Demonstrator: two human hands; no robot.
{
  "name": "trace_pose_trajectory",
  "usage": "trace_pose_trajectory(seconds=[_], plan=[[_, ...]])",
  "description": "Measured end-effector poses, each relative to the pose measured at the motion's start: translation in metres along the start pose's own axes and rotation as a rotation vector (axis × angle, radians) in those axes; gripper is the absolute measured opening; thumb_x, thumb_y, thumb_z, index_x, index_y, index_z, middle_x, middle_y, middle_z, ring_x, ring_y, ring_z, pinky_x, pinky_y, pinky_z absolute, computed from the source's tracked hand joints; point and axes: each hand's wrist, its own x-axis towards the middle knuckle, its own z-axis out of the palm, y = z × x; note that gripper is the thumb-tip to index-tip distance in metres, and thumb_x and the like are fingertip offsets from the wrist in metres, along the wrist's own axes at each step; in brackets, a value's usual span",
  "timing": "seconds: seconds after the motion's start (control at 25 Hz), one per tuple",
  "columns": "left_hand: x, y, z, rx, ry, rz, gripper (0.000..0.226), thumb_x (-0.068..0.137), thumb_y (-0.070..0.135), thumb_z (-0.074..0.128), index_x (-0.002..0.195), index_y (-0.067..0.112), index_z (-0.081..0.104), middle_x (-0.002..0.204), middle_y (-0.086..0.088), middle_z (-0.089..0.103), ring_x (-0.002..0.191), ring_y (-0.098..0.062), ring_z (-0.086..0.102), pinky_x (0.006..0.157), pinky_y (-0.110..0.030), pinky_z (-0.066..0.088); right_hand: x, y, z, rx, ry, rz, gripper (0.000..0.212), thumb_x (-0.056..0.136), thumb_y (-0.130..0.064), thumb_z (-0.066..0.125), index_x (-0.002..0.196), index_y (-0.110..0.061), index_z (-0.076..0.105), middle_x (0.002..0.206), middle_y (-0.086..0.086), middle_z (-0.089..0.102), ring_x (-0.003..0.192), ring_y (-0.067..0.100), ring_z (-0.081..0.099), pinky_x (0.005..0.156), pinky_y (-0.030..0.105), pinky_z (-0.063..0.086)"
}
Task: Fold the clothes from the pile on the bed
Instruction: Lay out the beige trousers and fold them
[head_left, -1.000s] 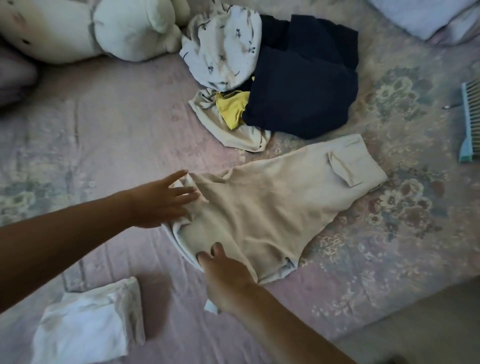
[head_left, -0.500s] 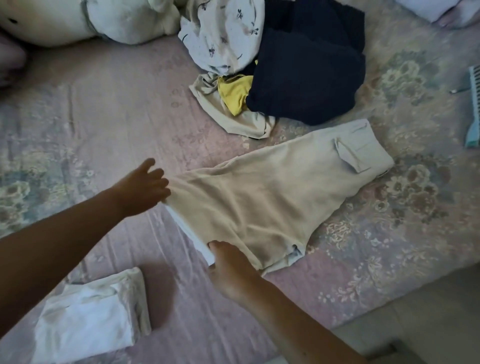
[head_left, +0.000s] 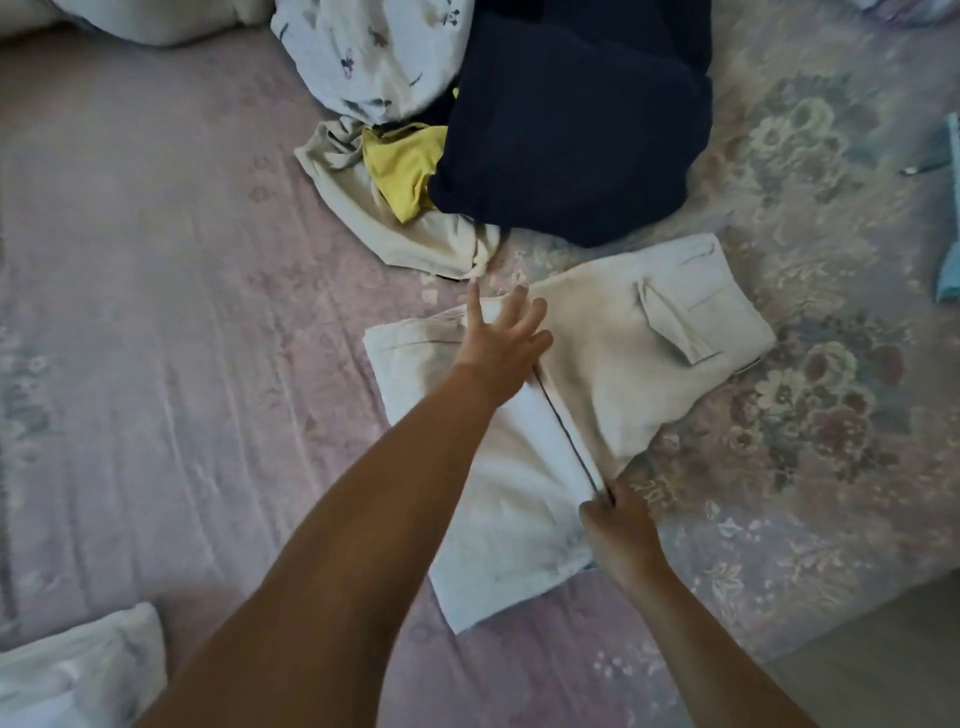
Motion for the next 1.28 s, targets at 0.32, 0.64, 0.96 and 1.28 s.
trace_pose_trajectory(seconds=[0.32, 0.64, 0.96, 1.28], plan=[[0.007, 0.017, 0.048, -0.163, 0.410, -0.094, 0.043, 0.086, 0.014, 0.043, 0.128, 0.021, 0.051, 0.144, -0.009, 0.045, 0.135, -0.031, 0.039, 0.098, -0.072, 0.028, 0.012, 0.023, 0.009, 0.017, 0.218, -0.214, 0.028, 0.087, -0.014, 0.042, 0.113, -0.023, 0.041, 0.087, -0.002, 0.057, 0.075, 0.025, 0.057, 0.062, 0.032, 0.038], [0.035, -0.020, 0.034, 0.044, 0.678, 0.107, 0.023, 0.077, -0.007, 0.044, 0.074, 0.012, 0.057, 0.079, -0.009, 0.058, 0.079, -0.029, 0.059, 0.097, -0.070, 0.034, 0.033, 0.037, 0.009, -0.105, 0.262, -0.367, 0.030, 0.086, -0.013, 0.040, 0.113, -0.026, 0.037, 0.090, 0.006, 0.058, 0.077, 0.030, 0.060, 0.060, 0.030, 0.038], [-0.002, 0.012, 0.053, -0.191, 0.552, -0.035, 0.060, 0.089, 0.037, 0.034, 0.148, 0.027, 0.027, 0.155, -0.010, 0.024, 0.143, -0.034, 0.019, 0.105, -0.071, 0.010, 0.033, 0.013, 0.049, -0.779, 0.378, -0.778, 0.062, 0.088, -0.036, 0.041, 0.142, -0.007, 0.037, 0.146, 0.023, 0.035, 0.137, 0.038, 0.027, 0.107, 0.057, 0.030], [0.020, -0.002, 0.108, -0.197, 0.388, 0.111, 0.059, 0.091, 0.051, 0.027, 0.146, 0.031, 0.029, 0.155, -0.006, 0.024, 0.142, -0.036, 0.019, 0.100, -0.075, 0.005, 0.083, 0.030, 0.076, -1.044, 0.290, -0.601, 0.069, 0.092, -0.063, 0.015, 0.146, -0.022, 0.029, 0.152, 0.018, 0.029, 0.140, 0.038, 0.024, 0.104, 0.072, 0.008]])
